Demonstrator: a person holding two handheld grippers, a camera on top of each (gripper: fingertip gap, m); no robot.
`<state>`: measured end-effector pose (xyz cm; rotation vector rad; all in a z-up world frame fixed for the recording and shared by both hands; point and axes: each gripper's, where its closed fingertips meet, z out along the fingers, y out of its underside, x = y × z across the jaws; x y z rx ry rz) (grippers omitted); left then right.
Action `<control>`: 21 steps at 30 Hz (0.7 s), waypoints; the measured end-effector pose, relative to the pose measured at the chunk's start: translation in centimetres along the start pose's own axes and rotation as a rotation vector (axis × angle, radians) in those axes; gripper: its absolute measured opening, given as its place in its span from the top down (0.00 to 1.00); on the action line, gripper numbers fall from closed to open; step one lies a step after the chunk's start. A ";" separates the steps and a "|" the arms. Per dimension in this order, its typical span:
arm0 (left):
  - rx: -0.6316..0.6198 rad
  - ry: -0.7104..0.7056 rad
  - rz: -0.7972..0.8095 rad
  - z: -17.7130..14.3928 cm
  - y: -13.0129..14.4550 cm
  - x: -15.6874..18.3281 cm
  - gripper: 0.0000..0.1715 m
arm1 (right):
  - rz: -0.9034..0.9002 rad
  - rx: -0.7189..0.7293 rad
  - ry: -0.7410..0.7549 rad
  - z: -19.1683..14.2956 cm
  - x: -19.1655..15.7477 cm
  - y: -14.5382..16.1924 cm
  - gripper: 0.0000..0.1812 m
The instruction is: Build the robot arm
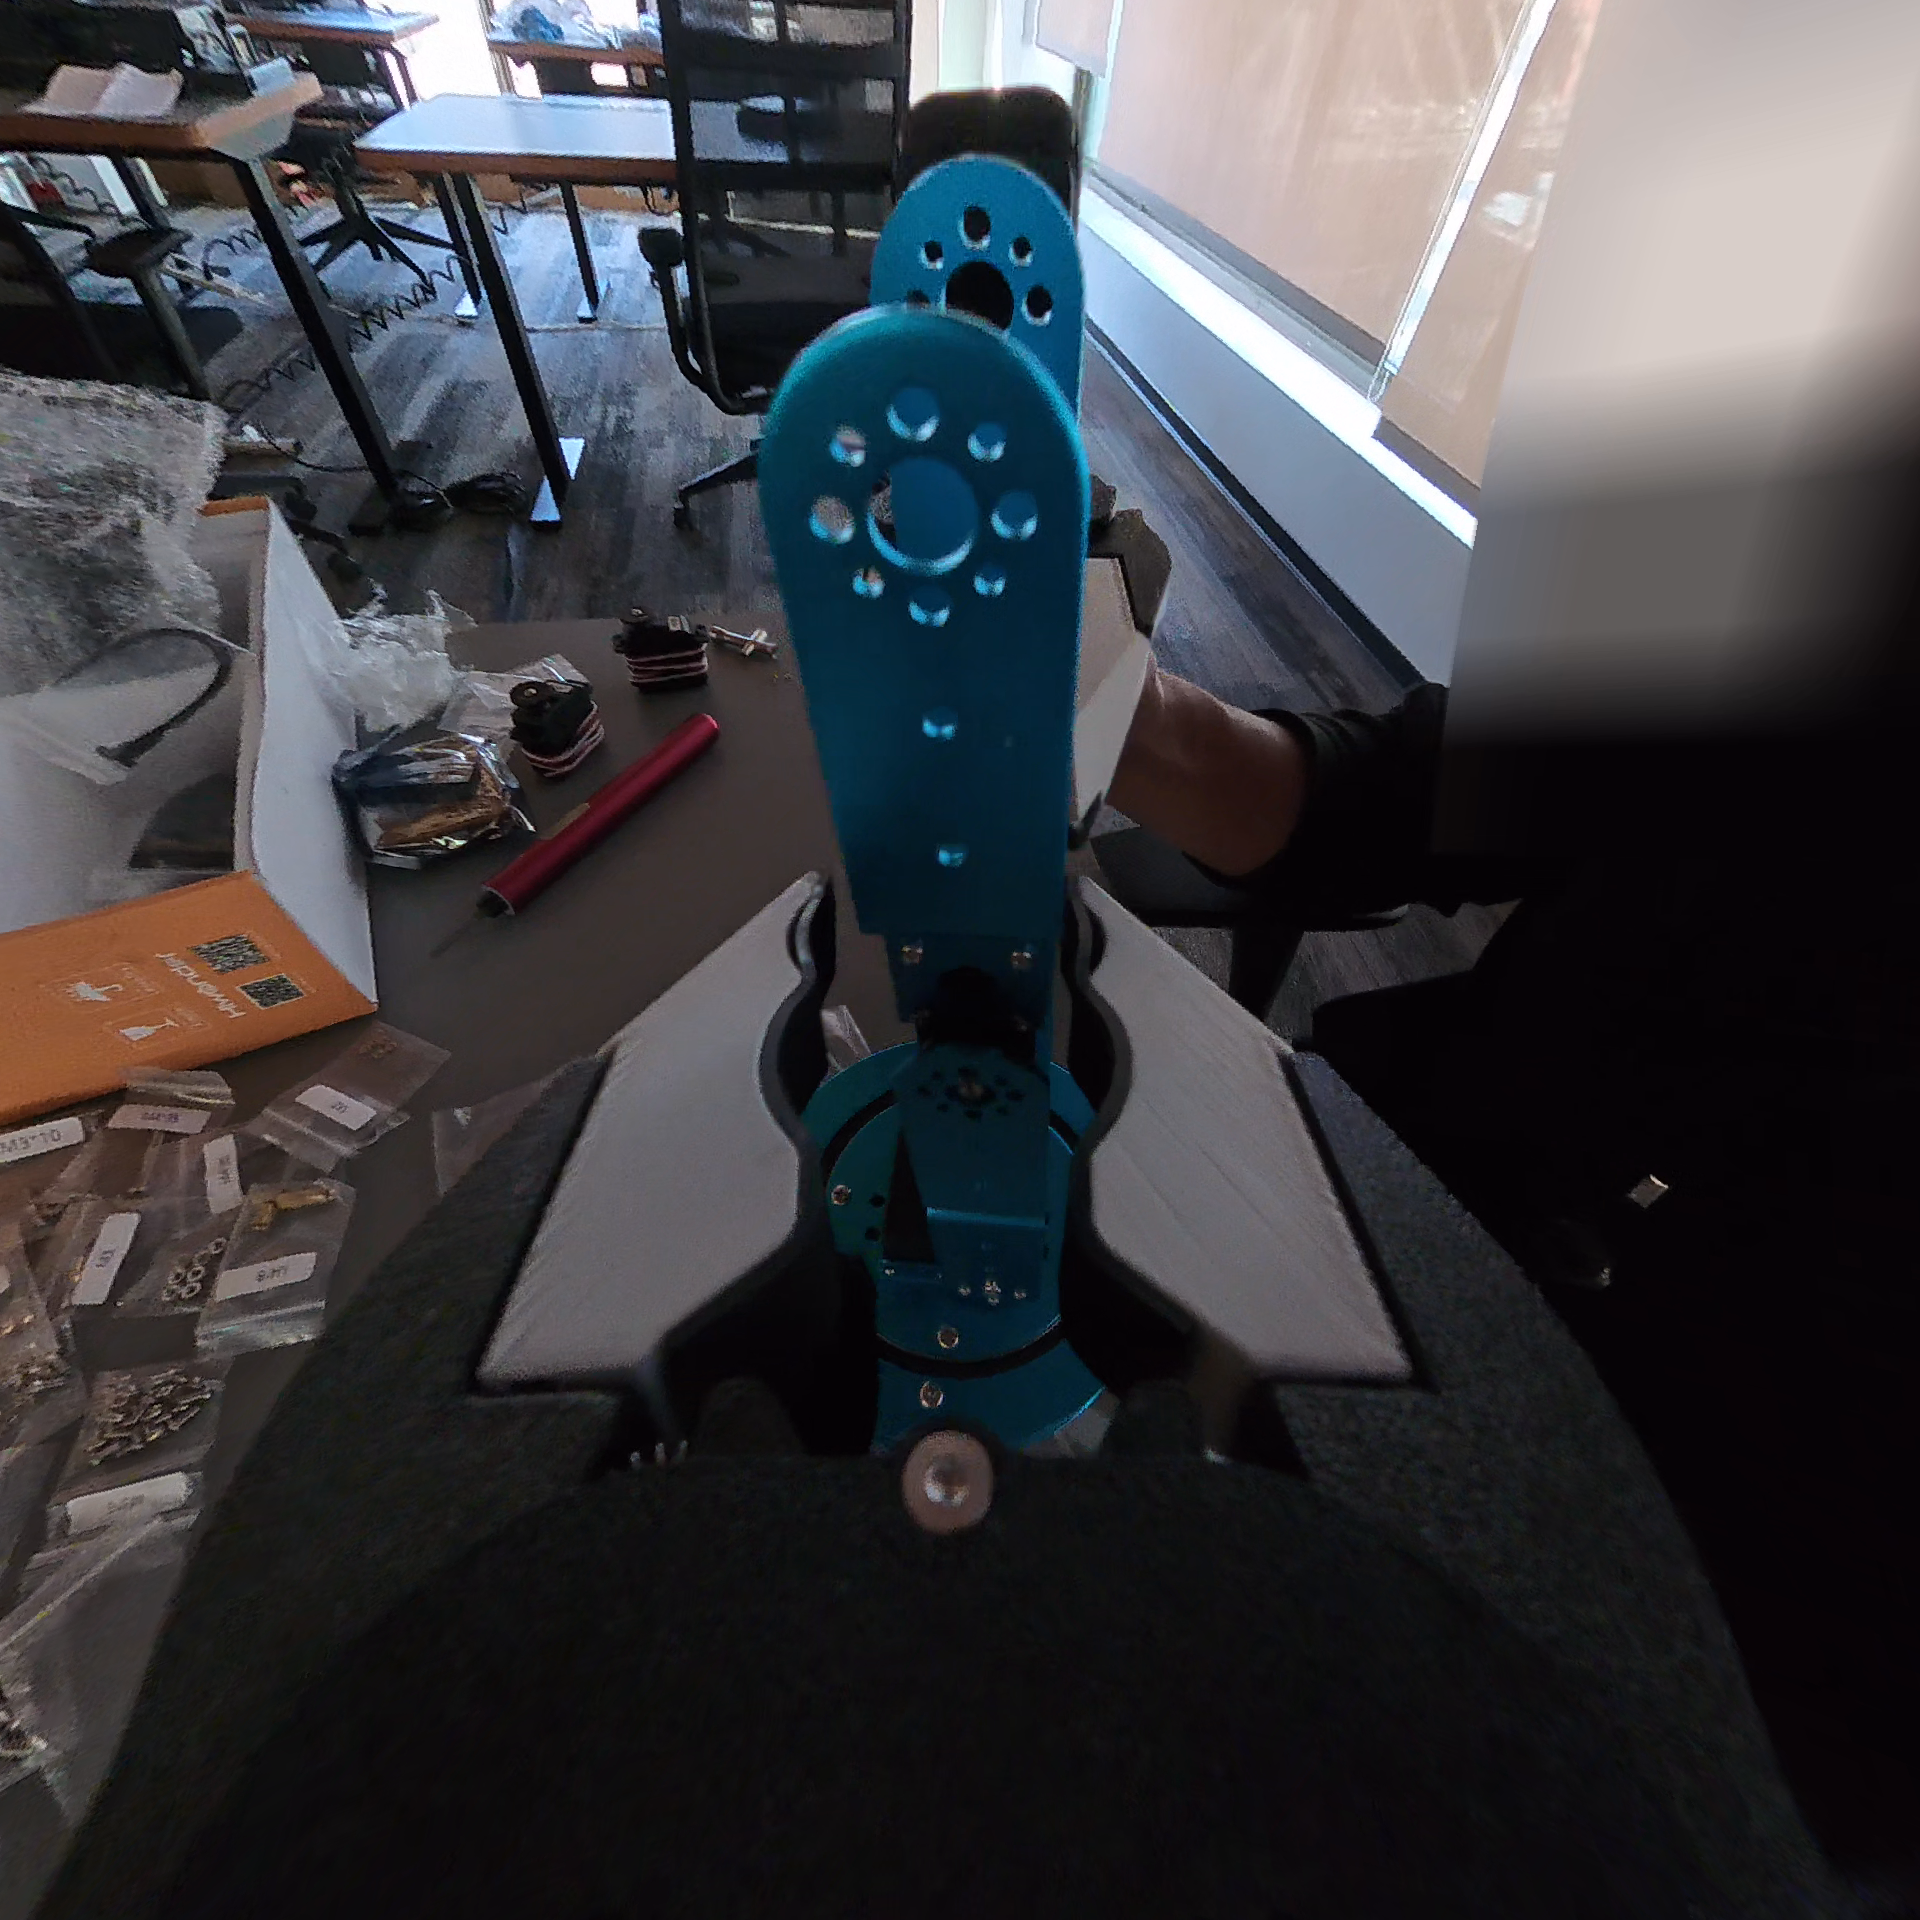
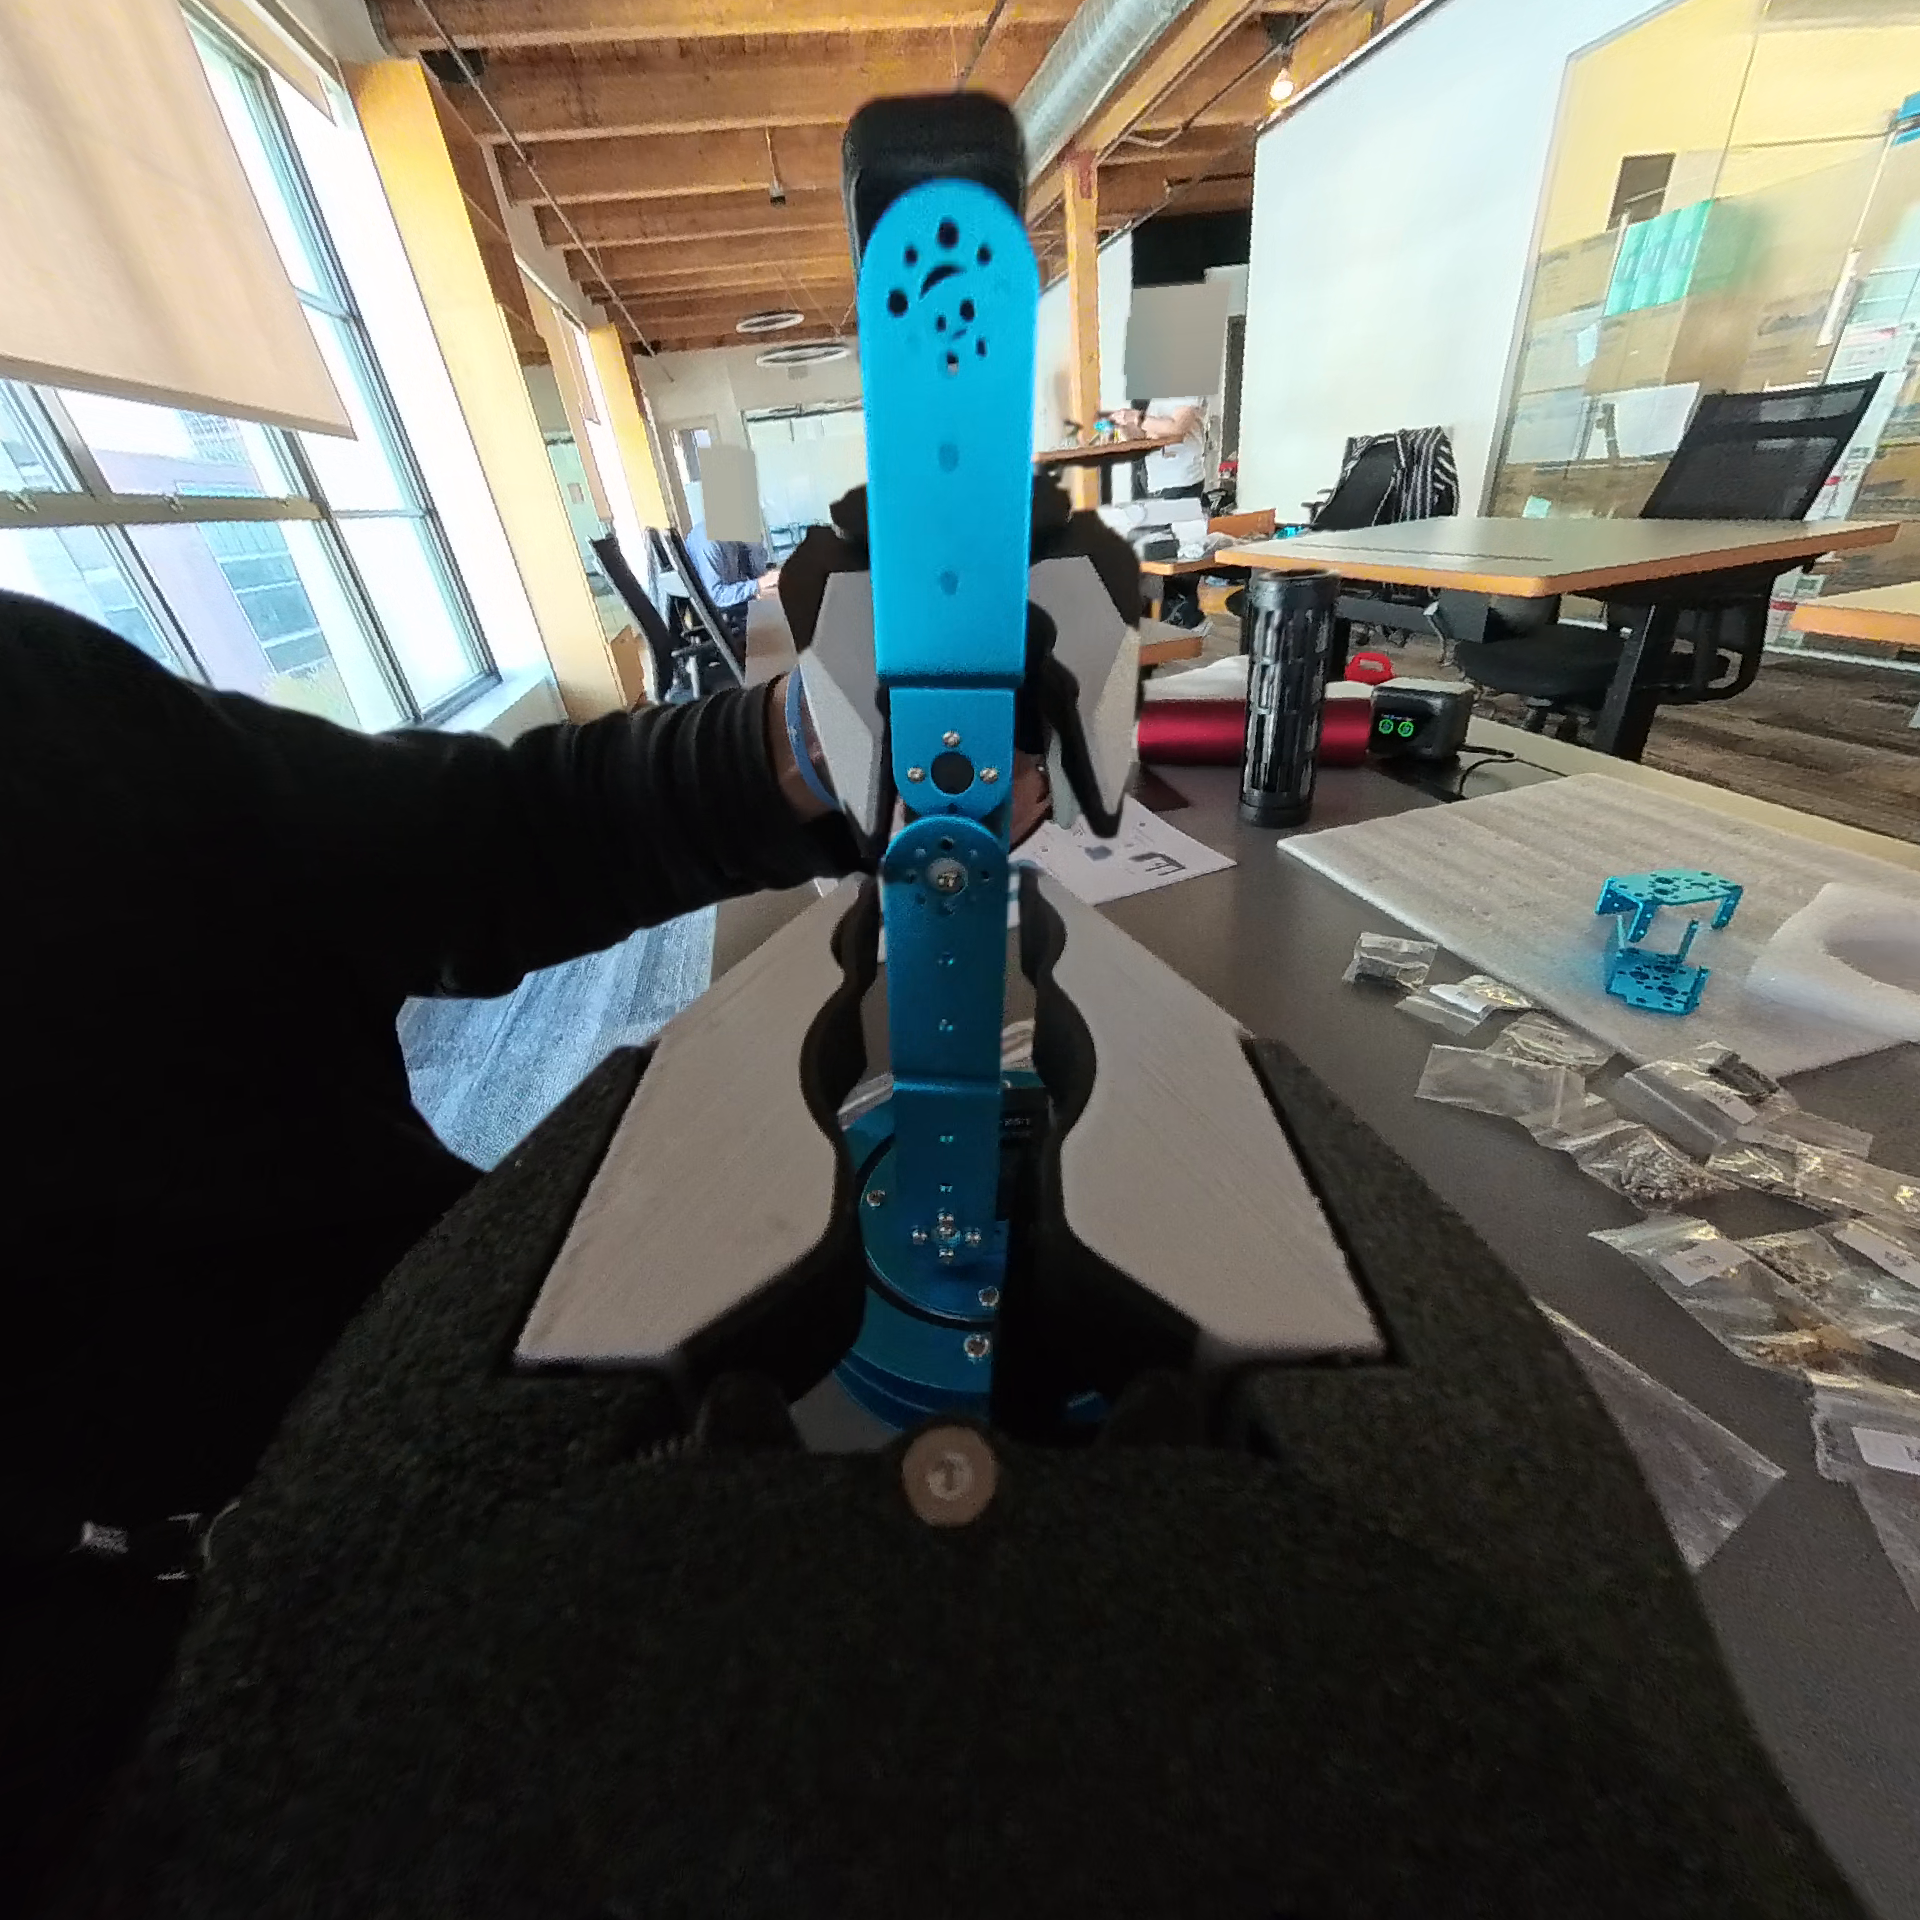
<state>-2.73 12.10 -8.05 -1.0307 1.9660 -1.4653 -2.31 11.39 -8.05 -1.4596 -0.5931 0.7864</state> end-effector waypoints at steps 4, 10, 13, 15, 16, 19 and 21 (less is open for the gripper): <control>0.058 -0.058 -0.012 -2.1 -0.1 -0.1 0.72 | -0.008 0.022 0.028 -1.1 0.6 -0.8 0.85; 0.229 -0.249 -0.134 -9.1 2.1 1.4 0.70 | -0.023 0.031 0.152 -3.6 3.0 -1.5 0.84; 0.258 -0.555 -0.255 -14.4 7.0 1.6 0.70 | -0.076 -0.035 0.329 -5.0 6.2 -0.1 0.83; 0.284 -0.772 -0.374 -18.6 11.3 2.6 0.70 | -0.107 -0.084 0.420 -5.4 8.1 1.3 0.81; 0.312 -0.866 -0.432 -20.7 13.3 3.6 0.70 | -0.120 -0.109 0.446 -5.3 8.8 2.1 0.80; 0.379 -1.114 -0.526 -26.0 18.5 7.4 0.70 | -0.131 -0.134 0.461 -4.5 10.1 3.8 0.80; 0.438 -1.185 -0.550 -27.9 20.3 10.0 0.70 | -0.109 -0.128 0.472 -4.1 10.8 4.9 0.80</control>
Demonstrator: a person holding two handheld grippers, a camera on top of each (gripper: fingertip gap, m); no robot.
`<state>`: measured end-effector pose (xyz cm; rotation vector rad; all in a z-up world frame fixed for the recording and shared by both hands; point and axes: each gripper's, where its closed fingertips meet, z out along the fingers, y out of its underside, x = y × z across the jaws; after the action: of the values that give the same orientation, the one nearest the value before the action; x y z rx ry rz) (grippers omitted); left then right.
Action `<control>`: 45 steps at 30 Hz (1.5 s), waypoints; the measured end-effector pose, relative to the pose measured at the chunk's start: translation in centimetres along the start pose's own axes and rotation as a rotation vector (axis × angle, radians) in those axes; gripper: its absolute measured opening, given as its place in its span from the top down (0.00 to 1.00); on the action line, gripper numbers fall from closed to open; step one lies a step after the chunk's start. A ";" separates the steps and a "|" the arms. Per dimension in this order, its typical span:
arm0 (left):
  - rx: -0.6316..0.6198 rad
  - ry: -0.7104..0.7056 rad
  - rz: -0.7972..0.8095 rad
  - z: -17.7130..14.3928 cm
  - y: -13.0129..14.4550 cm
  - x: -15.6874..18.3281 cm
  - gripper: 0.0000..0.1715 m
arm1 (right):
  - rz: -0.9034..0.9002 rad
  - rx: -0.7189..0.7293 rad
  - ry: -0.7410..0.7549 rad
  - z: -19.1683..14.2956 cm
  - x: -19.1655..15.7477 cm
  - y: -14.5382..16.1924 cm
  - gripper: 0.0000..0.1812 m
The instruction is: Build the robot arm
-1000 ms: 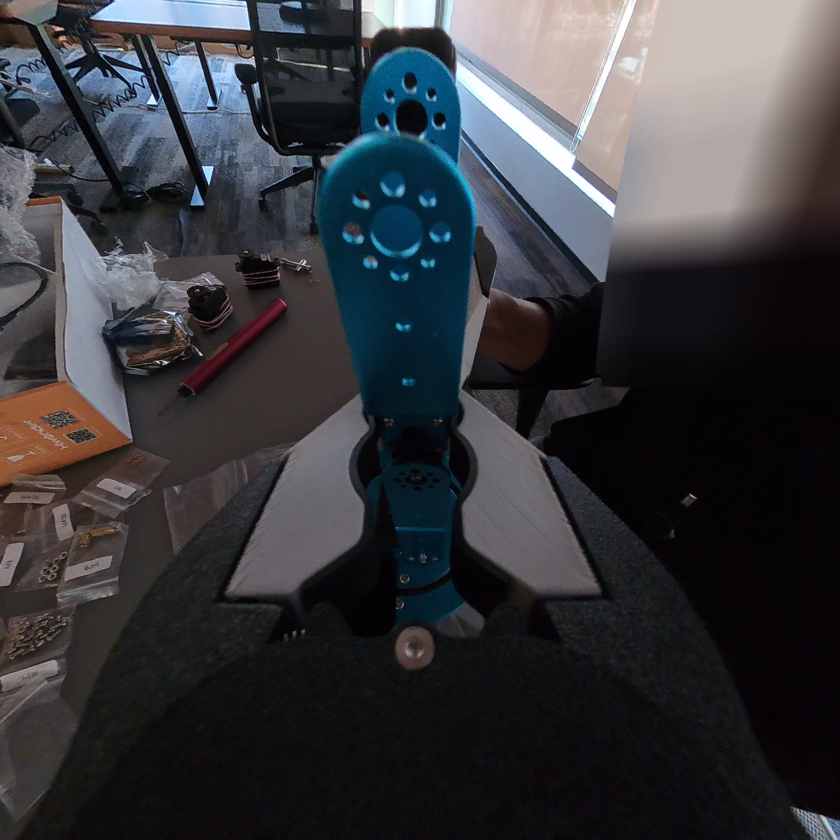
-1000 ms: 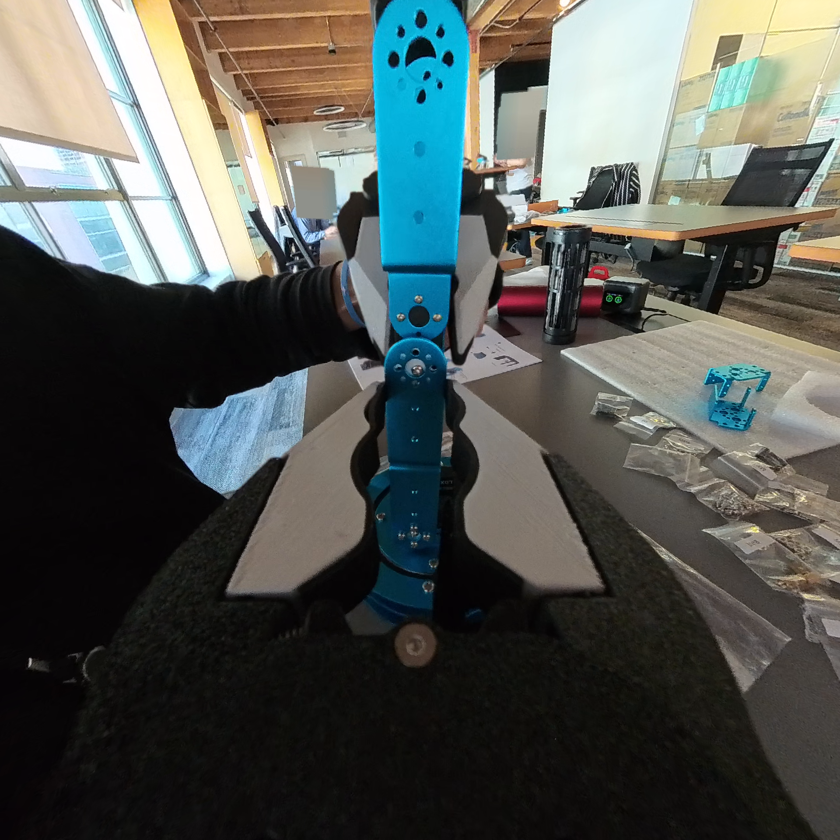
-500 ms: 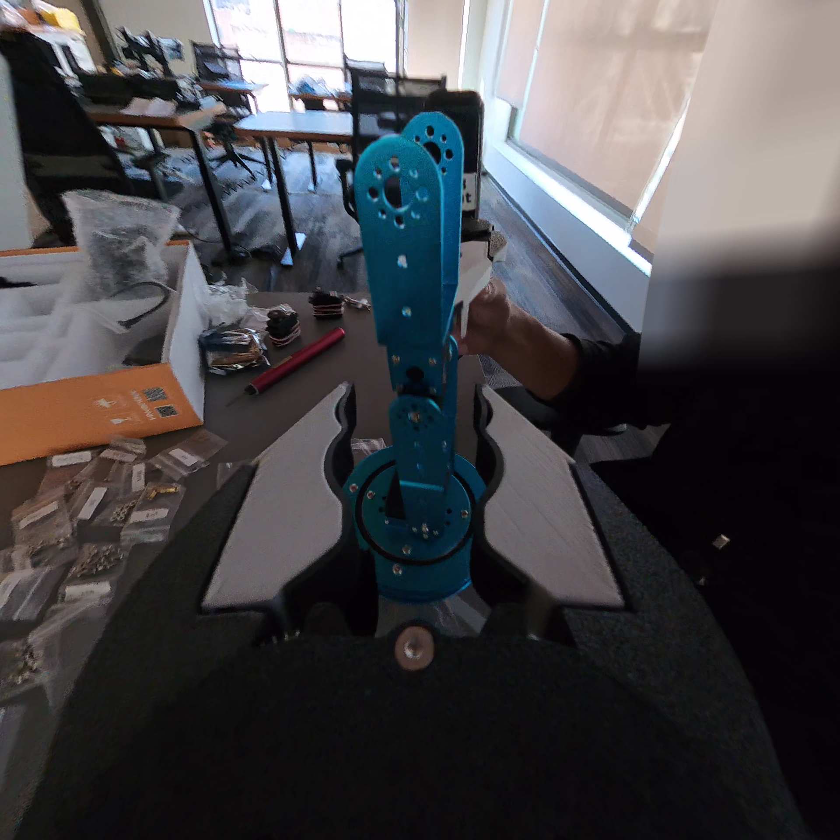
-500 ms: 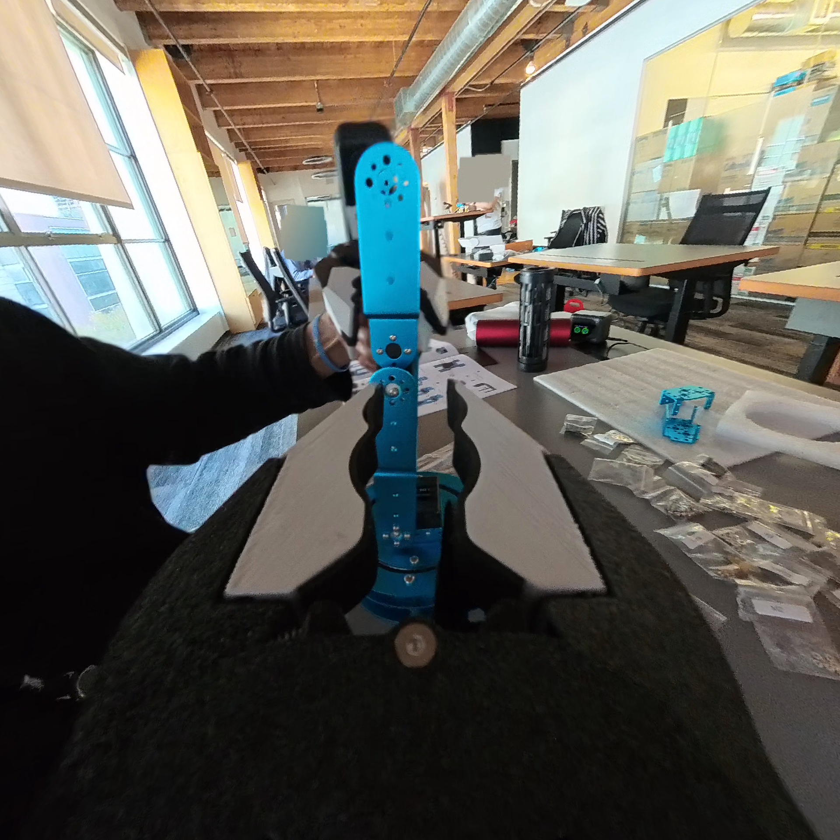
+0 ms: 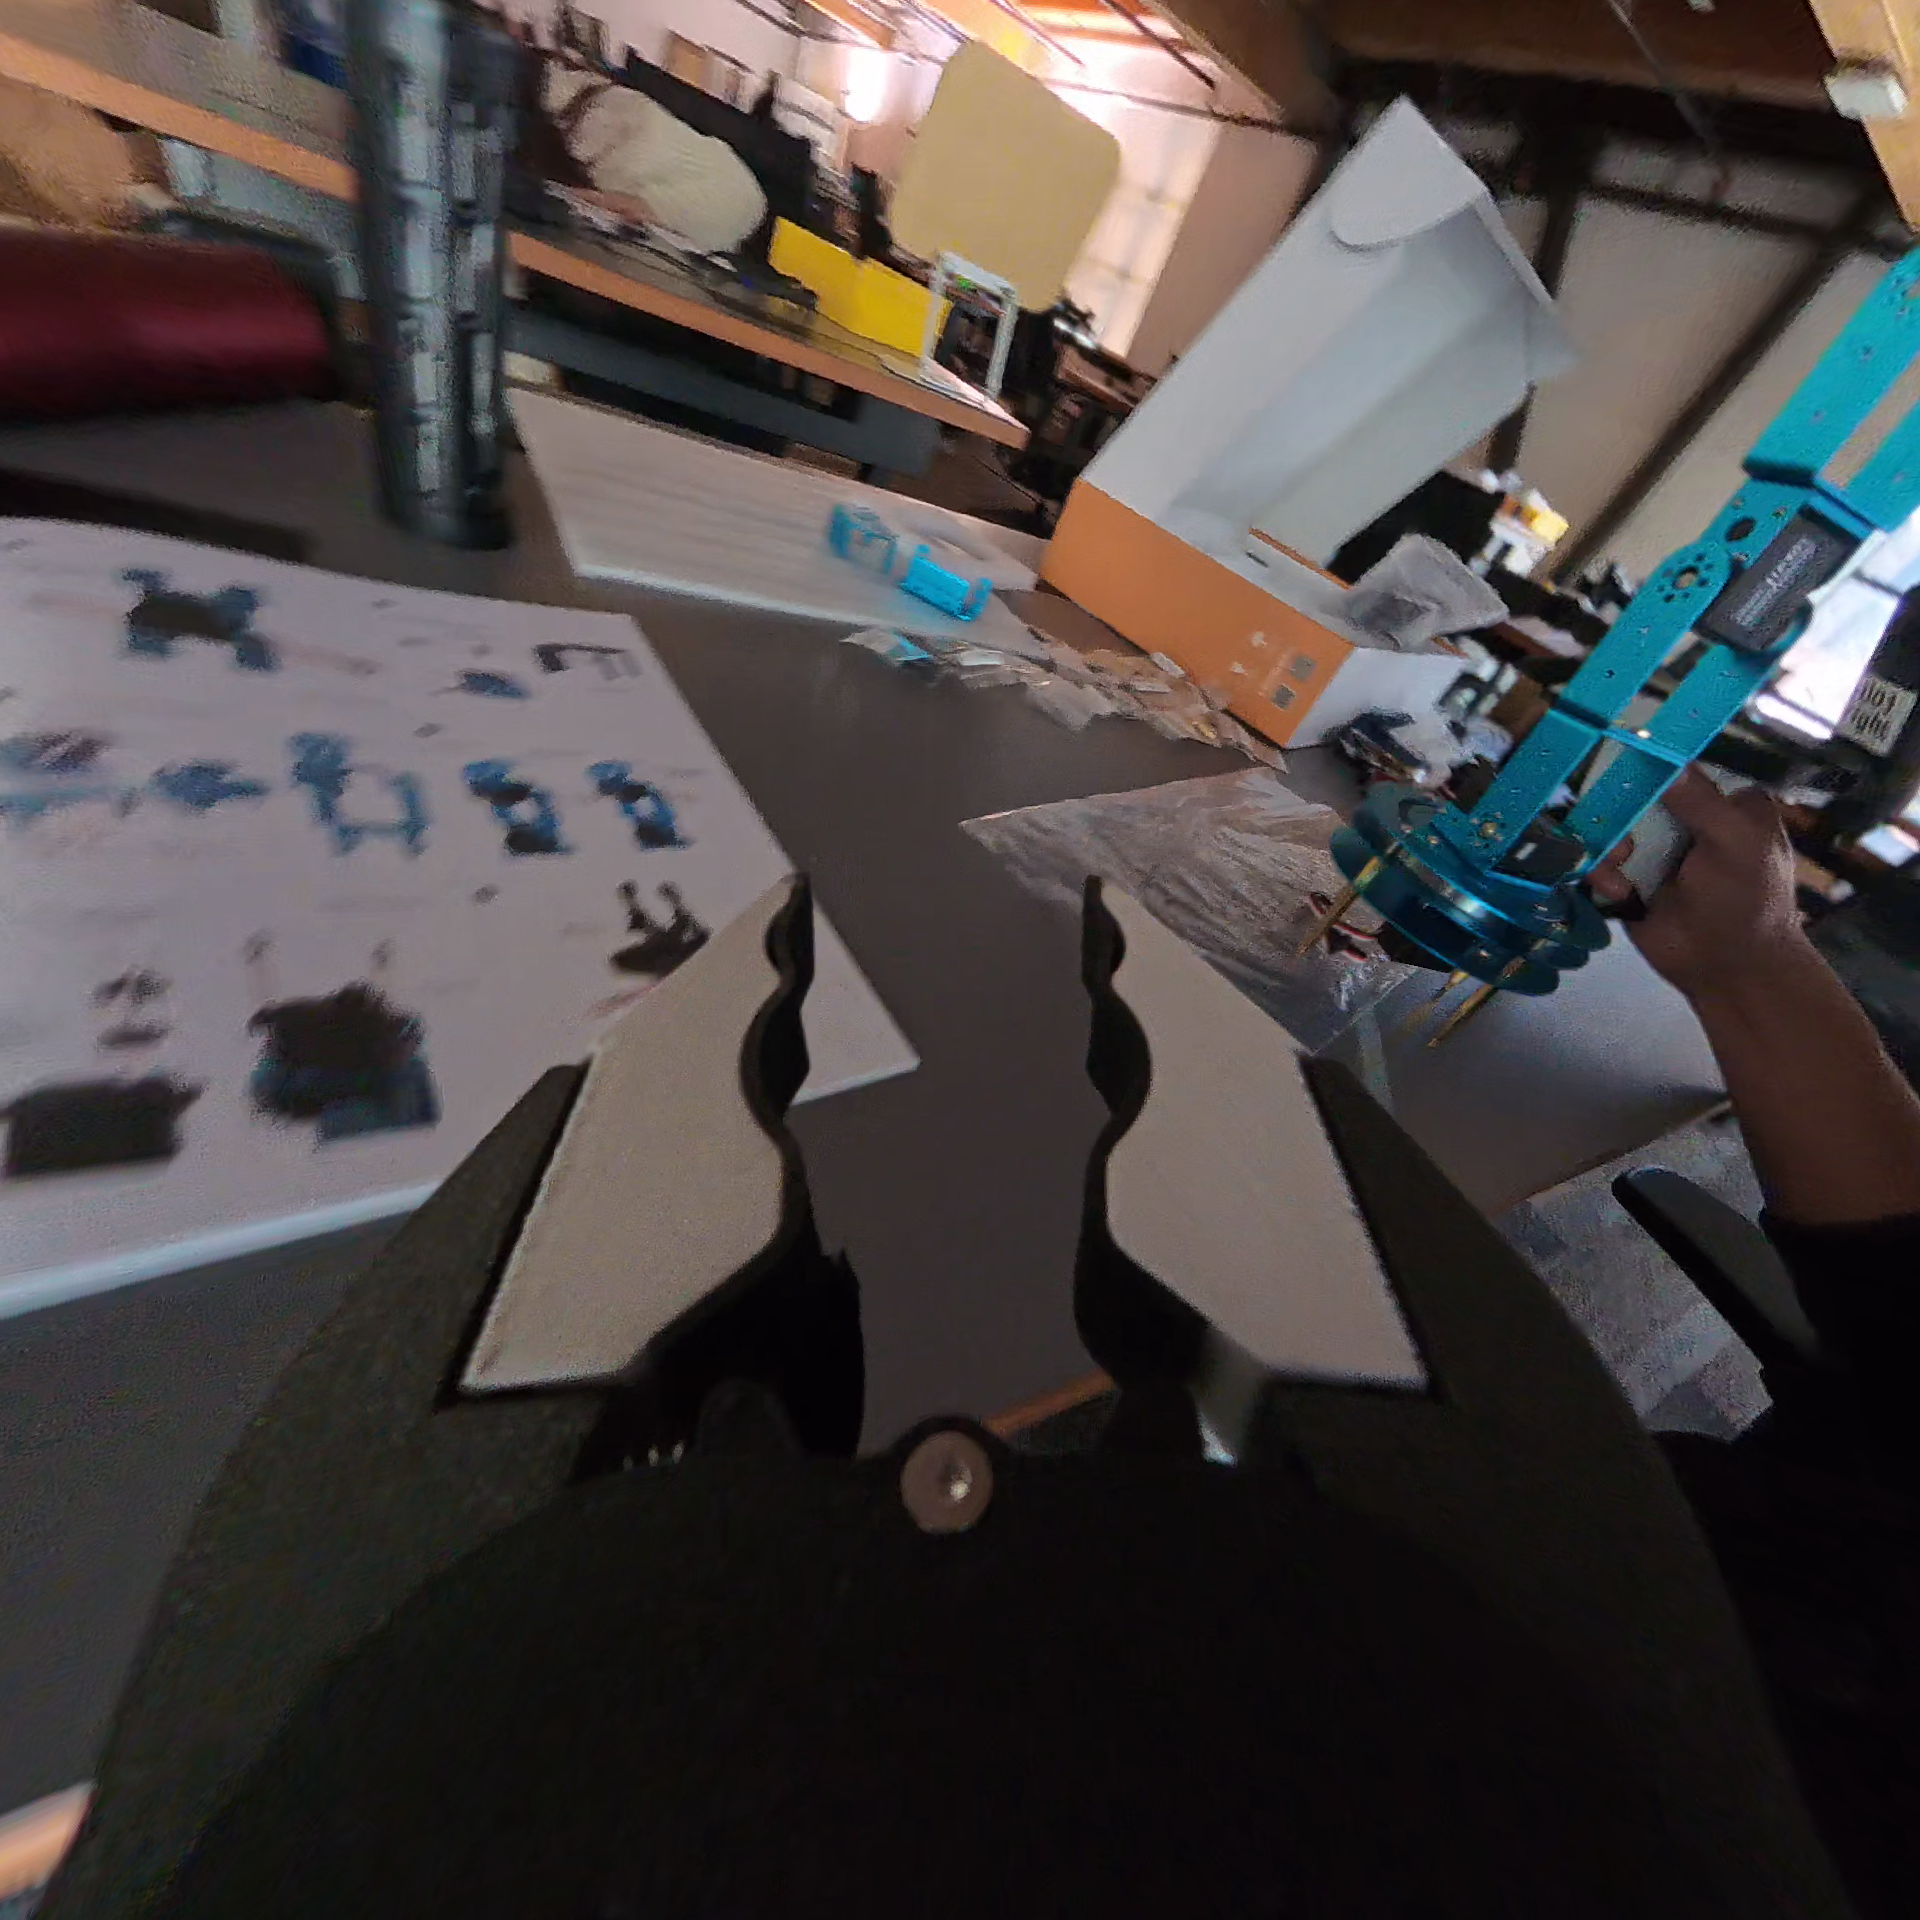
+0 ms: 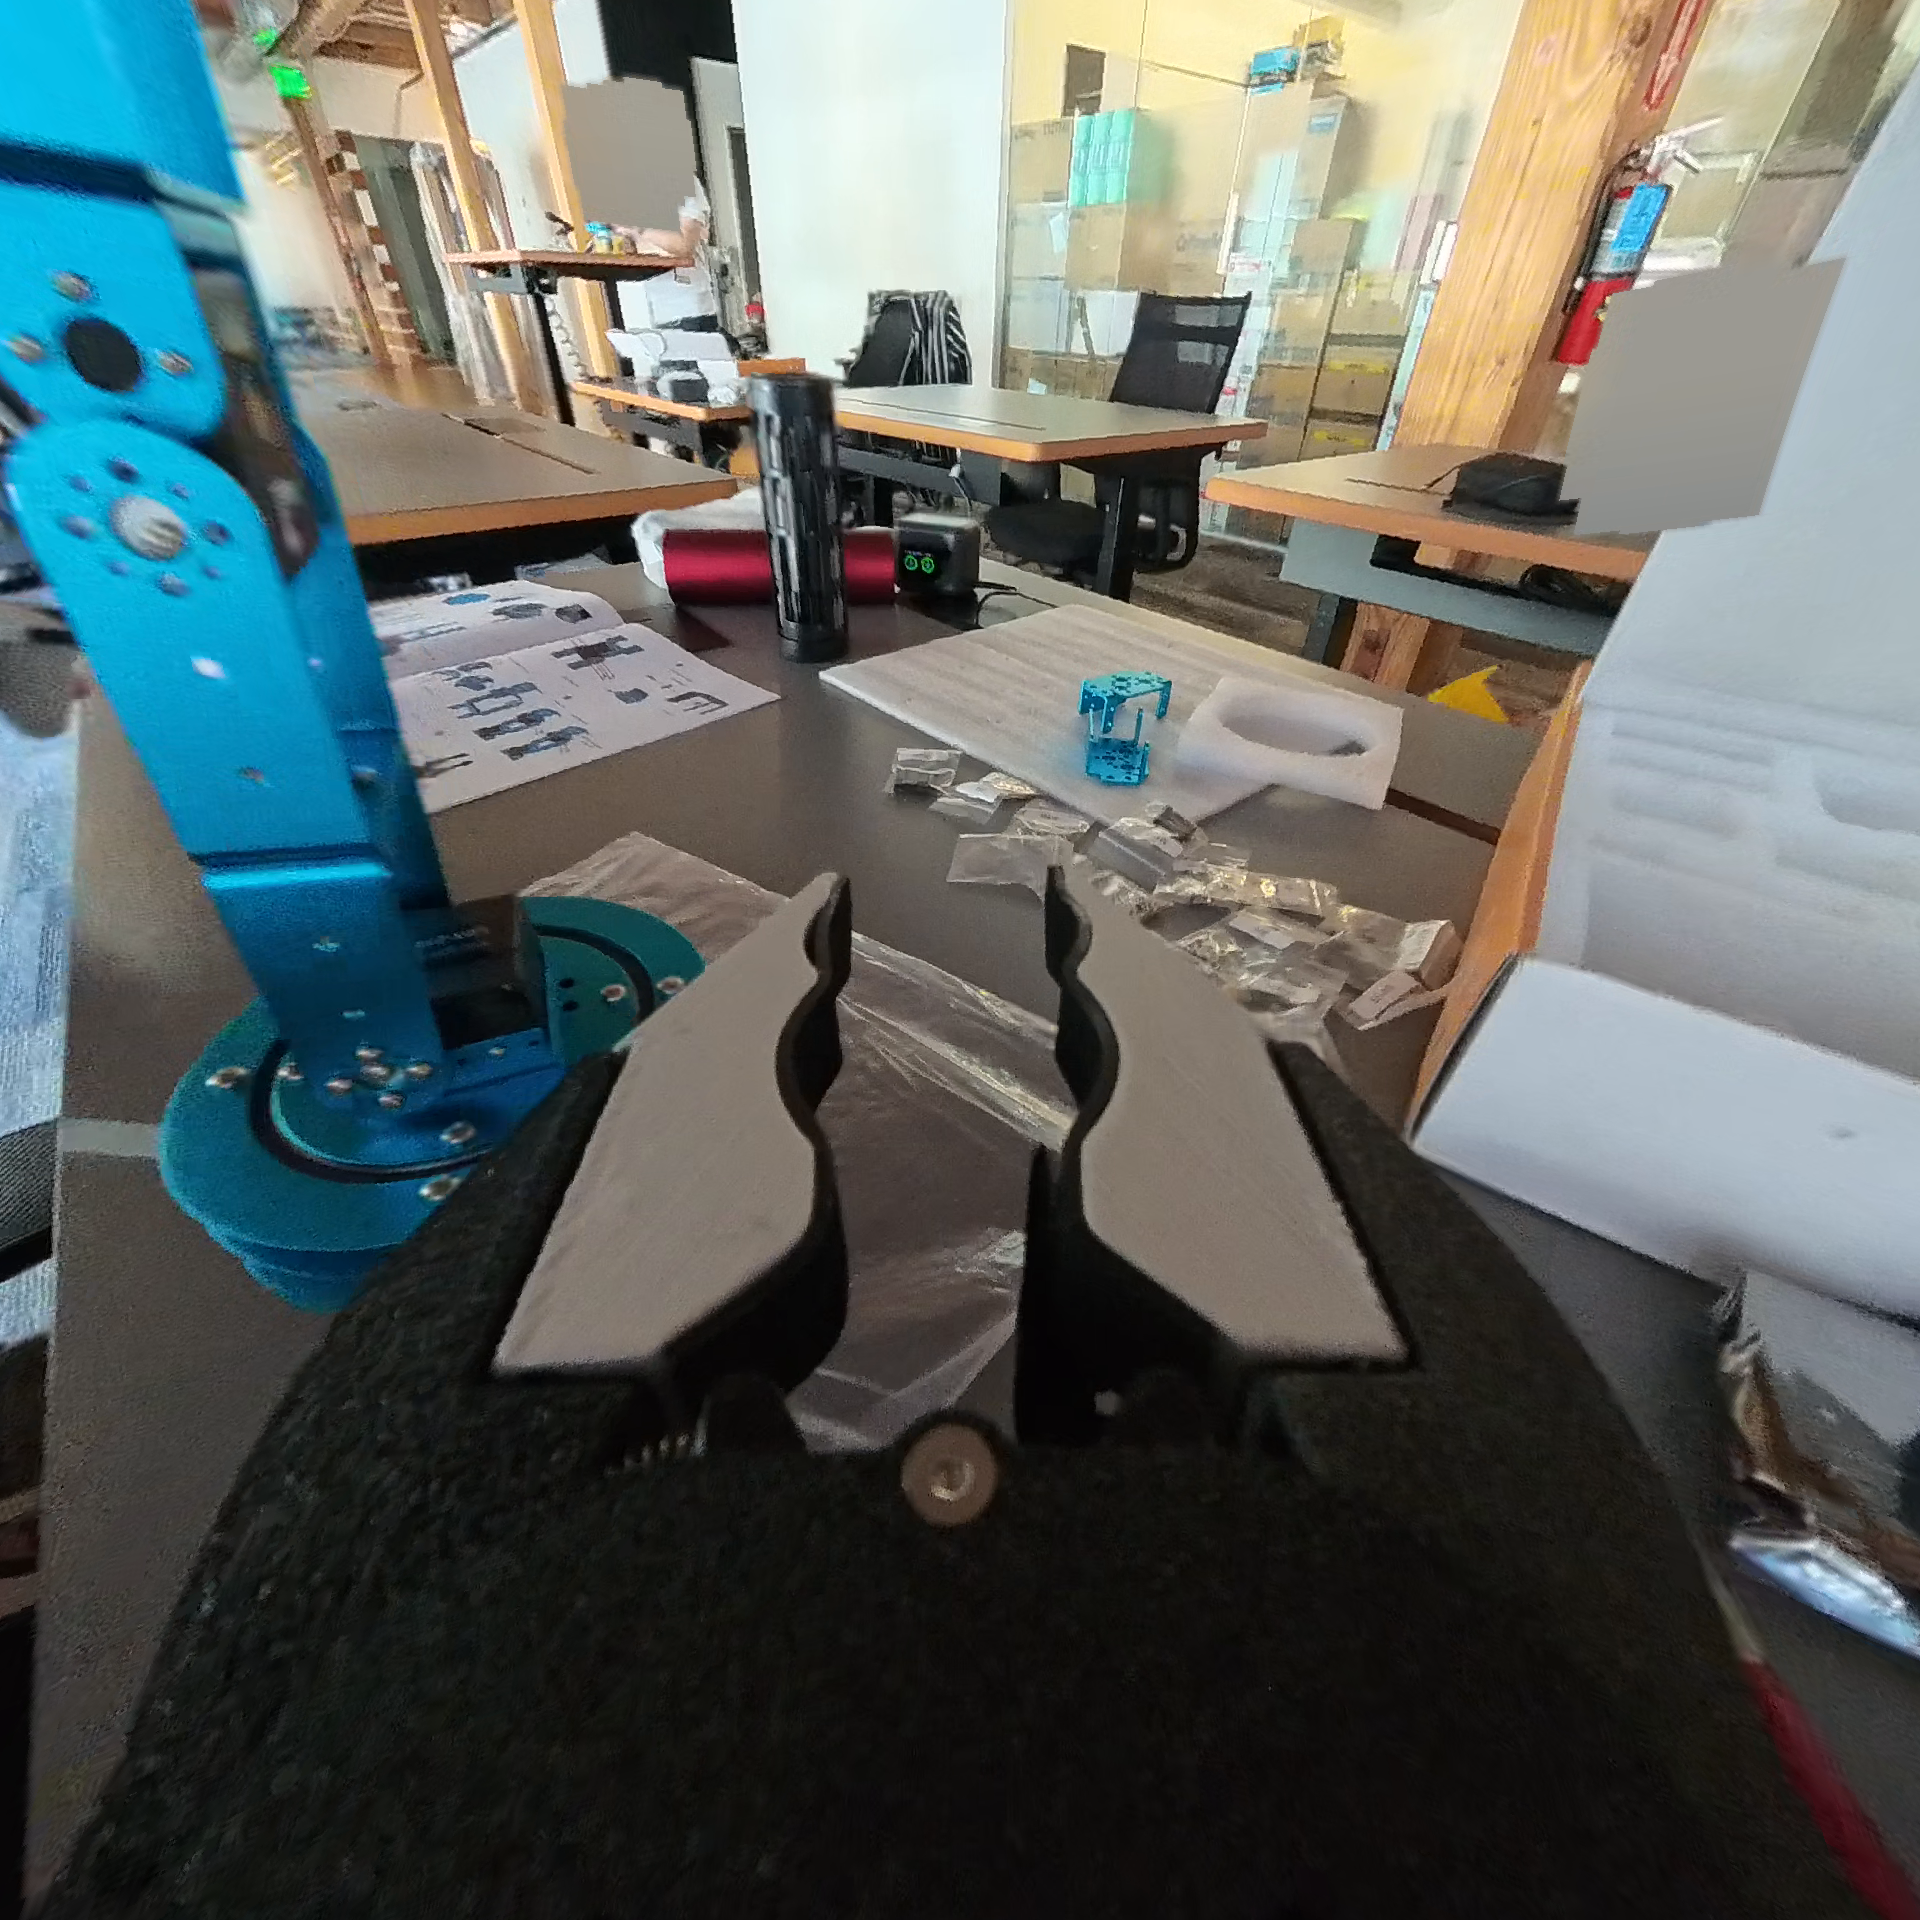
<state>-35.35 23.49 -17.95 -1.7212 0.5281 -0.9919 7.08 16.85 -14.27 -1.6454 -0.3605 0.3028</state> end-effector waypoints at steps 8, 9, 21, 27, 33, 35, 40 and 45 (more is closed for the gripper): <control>-0.042 -0.293 0.043 -5.9 3.0 -6.1 0.70 | 0.174 0.114 0.174 -2.5 2.2 1.6 0.82; -0.061 -0.318 0.048 -6.1 3.2 -6.7 0.71 | 0.206 0.137 0.185 -2.9 2.6 1.4 0.81; -0.111 -0.344 0.099 -5.4 2.4 -7.1 0.73 | 0.122 0.039 0.280 -2.3 3.5 2.7 0.80; -0.186 -0.371 0.063 -2.2 0.9 -6.6 0.73 | 0.012 -0.081 0.315 -1.2 3.2 4.2 0.80; -0.179 -0.565 -0.001 -1.6 -2.0 -12.2 0.73 | 0.037 -0.080 0.335 -1.5 3.6 4.4 0.80; -0.143 -0.535 -0.013 -1.6 -2.3 -12.4 0.73 | 0.045 -0.083 0.345 -1.6 3.8 4.5 0.80; -0.219 -0.540 -0.016 -2.8 0.8 -13.5 0.73 | 0.103 -0.050 0.369 -2.1 4.8 4.4 0.80; -0.176 -0.415 -0.024 -2.4 0.6 -12.9 0.73 | 0.201 0.014 0.366 -2.9 5.7 4.1 0.79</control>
<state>-44.45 31.51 -22.93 -2.0269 0.3309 -0.5902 13.73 16.13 -17.98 -1.6862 0.0834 0.1481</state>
